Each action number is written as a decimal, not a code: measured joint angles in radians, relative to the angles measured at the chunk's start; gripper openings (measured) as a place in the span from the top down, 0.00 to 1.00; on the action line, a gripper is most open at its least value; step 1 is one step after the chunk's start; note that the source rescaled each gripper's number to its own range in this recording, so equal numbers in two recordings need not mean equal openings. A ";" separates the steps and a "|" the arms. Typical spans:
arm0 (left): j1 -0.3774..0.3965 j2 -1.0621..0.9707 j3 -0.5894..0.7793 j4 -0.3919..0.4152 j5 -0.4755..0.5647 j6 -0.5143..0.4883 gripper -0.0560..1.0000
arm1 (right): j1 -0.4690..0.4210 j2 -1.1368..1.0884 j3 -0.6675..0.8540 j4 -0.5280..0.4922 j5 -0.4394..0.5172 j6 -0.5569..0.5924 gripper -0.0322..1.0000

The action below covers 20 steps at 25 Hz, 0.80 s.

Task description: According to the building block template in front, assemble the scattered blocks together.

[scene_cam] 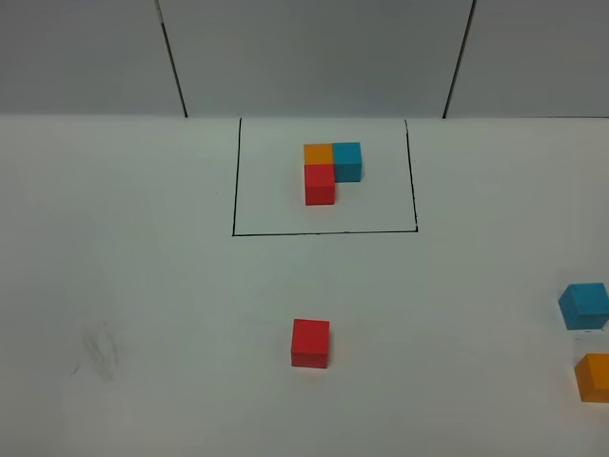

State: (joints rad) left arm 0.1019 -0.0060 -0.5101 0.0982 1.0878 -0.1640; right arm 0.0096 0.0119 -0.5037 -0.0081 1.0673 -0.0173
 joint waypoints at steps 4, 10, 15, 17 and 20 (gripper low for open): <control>-0.002 0.000 0.000 0.000 -0.001 0.000 0.17 | 0.000 0.000 0.000 0.000 0.000 0.000 0.97; -0.005 0.001 0.000 -0.004 -0.001 0.000 0.17 | 0.000 0.000 0.000 0.000 0.000 0.000 0.97; -0.005 0.001 0.000 -0.004 -0.001 0.000 0.17 | 0.000 0.000 0.000 0.000 0.000 0.000 0.97; -0.005 0.001 0.000 -0.004 -0.001 0.000 0.17 | 0.000 0.000 0.000 0.000 0.000 0.000 0.97; -0.005 0.001 0.000 -0.004 -0.001 0.000 0.17 | 0.000 0.000 0.000 0.000 0.000 0.000 0.97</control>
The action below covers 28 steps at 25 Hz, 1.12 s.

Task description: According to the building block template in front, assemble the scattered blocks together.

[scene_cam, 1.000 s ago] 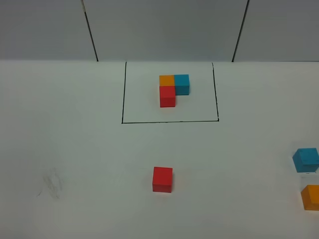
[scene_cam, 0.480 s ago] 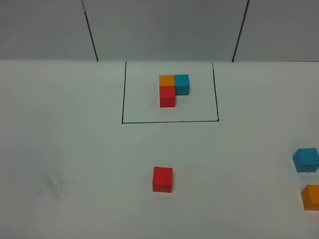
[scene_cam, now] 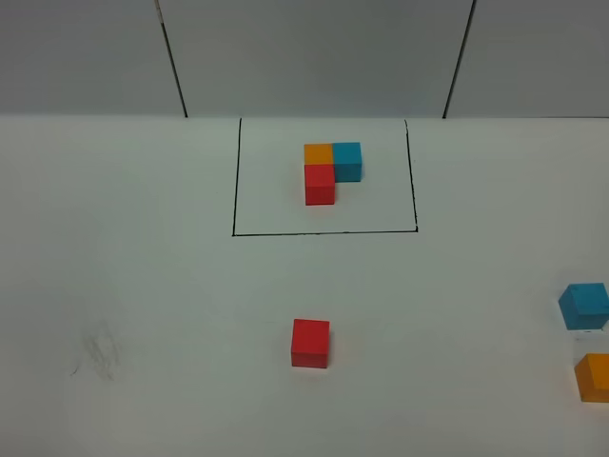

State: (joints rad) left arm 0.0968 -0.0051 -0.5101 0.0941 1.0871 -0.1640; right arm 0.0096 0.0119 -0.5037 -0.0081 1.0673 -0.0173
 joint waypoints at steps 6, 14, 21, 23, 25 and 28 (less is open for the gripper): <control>0.000 0.000 0.000 0.000 0.000 0.000 0.17 | 0.000 0.000 0.000 0.002 0.000 0.000 0.97; 0.000 0.000 0.000 0.000 0.000 0.000 0.17 | 0.000 0.002 0.000 0.008 0.000 0.010 0.96; 0.000 0.000 0.000 0.000 -0.001 0.000 0.17 | 0.000 0.183 -0.038 0.023 -0.065 0.086 0.79; 0.000 0.000 0.000 0.000 -0.001 0.000 0.17 | 0.000 0.273 -0.068 0.023 -0.091 0.071 0.68; 0.000 0.000 0.000 0.000 -0.001 0.000 0.17 | 0.000 0.383 -0.090 0.018 -0.098 0.042 0.52; 0.000 0.000 0.000 0.000 -0.002 0.000 0.17 | 0.000 0.536 -0.112 -0.002 -0.110 0.017 0.24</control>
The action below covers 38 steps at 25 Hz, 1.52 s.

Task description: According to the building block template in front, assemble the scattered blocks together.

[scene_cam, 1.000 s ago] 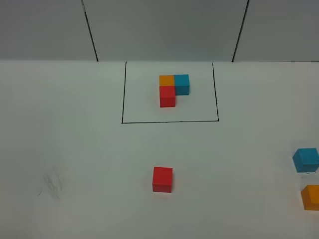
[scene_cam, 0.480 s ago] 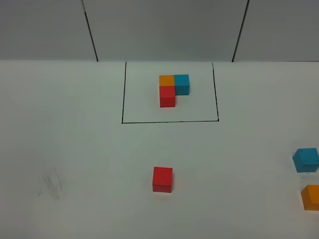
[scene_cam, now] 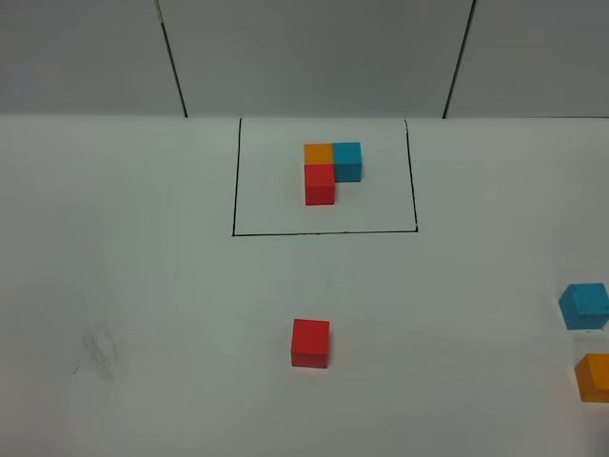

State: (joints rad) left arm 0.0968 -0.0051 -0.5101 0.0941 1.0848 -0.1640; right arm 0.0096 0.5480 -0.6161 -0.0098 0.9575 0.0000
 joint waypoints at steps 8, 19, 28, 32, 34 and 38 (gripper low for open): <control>0.000 0.000 0.000 0.000 0.000 0.000 0.17 | 0.000 0.339 -0.011 -0.053 -0.110 0.000 0.00; 0.000 0.000 0.000 0.000 0.000 0.000 0.17 | 0.000 0.688 -0.021 -0.060 -0.272 0.000 0.02; 0.000 0.000 0.000 0.000 0.000 0.000 0.17 | -0.108 0.842 -0.030 -0.076 -0.324 0.014 0.03; 0.000 0.000 0.000 0.000 0.000 0.000 0.17 | -0.113 0.882 -0.030 -0.077 -0.349 0.010 0.04; 0.000 0.000 0.000 0.000 0.000 0.000 0.17 | -0.113 0.900 -0.030 -0.074 -0.351 0.010 0.05; 0.000 0.000 0.000 0.000 0.000 0.000 0.17 | -0.110 0.928 -0.029 -0.043 -0.356 -0.009 0.06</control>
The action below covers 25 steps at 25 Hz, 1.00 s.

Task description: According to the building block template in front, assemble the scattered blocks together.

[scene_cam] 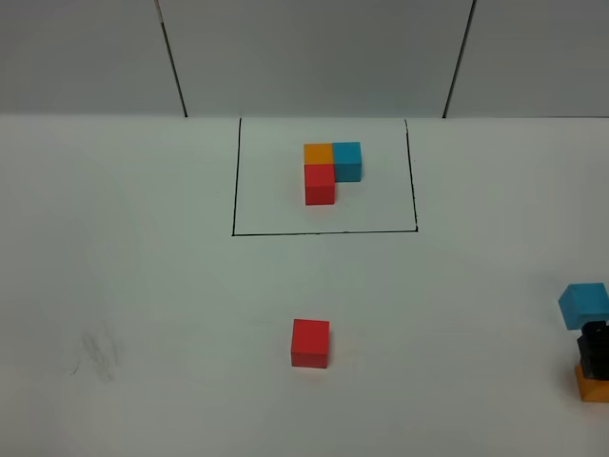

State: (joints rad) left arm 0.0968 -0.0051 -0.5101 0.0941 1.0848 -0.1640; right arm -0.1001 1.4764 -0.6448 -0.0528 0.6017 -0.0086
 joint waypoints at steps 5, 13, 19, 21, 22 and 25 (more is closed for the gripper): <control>0.000 0.000 0.000 -0.001 0.000 0.000 0.17 | 0.033 0.014 0.011 0.034 -0.047 -0.030 0.07; 0.000 0.000 0.000 -0.001 0.000 0.000 0.17 | 0.034 0.080 0.011 0.039 -0.072 -0.030 0.09; 0.000 0.000 0.000 -0.001 0.000 0.000 0.17 | 0.034 0.169 0.011 0.040 -0.126 -0.030 0.10; 0.000 0.000 0.000 -0.001 0.000 0.000 0.17 | 0.034 0.189 0.011 0.040 -0.143 -0.031 0.12; 0.000 0.000 0.000 -0.001 0.000 0.000 0.17 | 0.034 0.196 0.011 0.040 -0.151 -0.031 0.14; 0.000 0.000 0.000 -0.001 0.000 0.000 0.17 | 0.034 0.206 0.011 0.040 -0.165 -0.032 0.22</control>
State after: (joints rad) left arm 0.0968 -0.0051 -0.5101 0.0932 1.0848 -0.1640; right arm -0.0664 1.6820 -0.6341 -0.0130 0.4370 -0.0401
